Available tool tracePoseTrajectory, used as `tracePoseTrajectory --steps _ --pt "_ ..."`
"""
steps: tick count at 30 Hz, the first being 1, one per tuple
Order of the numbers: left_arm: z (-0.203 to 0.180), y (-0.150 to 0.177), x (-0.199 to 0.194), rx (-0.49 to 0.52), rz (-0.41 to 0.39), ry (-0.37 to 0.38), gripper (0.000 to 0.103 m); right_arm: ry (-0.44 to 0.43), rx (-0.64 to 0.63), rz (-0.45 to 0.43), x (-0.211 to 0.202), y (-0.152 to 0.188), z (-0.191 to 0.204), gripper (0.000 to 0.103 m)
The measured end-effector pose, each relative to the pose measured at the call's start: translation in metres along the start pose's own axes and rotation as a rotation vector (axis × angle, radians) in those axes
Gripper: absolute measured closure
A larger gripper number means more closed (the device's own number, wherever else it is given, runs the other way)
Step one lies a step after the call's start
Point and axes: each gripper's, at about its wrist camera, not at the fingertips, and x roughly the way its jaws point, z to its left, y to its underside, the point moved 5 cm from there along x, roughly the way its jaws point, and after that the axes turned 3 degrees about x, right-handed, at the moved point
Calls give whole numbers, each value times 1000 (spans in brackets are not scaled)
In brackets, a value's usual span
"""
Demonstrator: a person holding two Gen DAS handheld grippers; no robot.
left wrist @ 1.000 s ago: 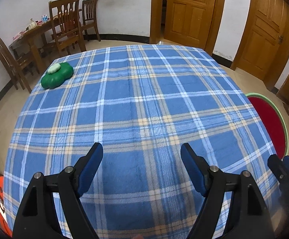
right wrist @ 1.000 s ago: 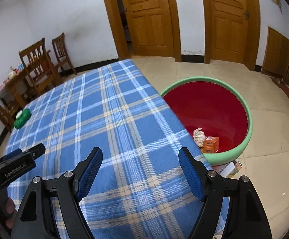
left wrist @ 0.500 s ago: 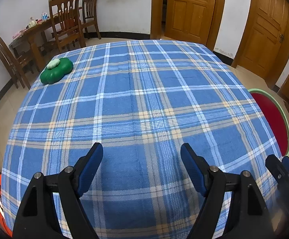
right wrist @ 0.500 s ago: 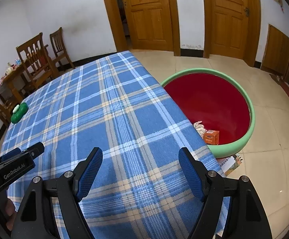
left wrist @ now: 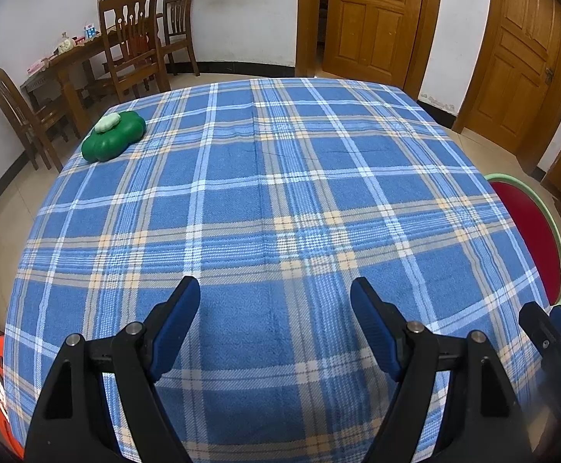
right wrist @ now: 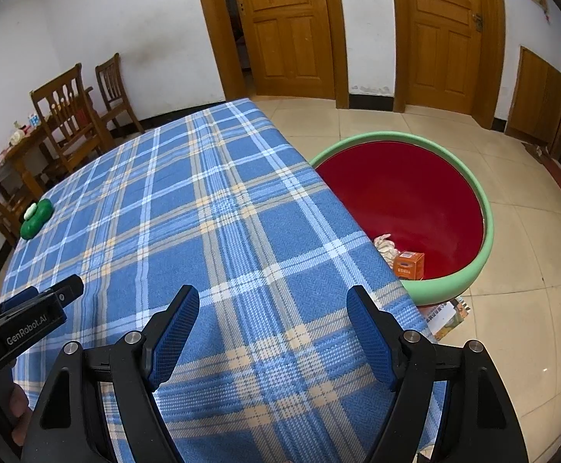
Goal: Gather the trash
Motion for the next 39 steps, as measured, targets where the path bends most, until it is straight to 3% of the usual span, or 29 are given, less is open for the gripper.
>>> tracePoseTrajectory --steps 39 --pt "0 -4 -5 5 -10 0 23 0 3 -13 -7 -7 -2 23"
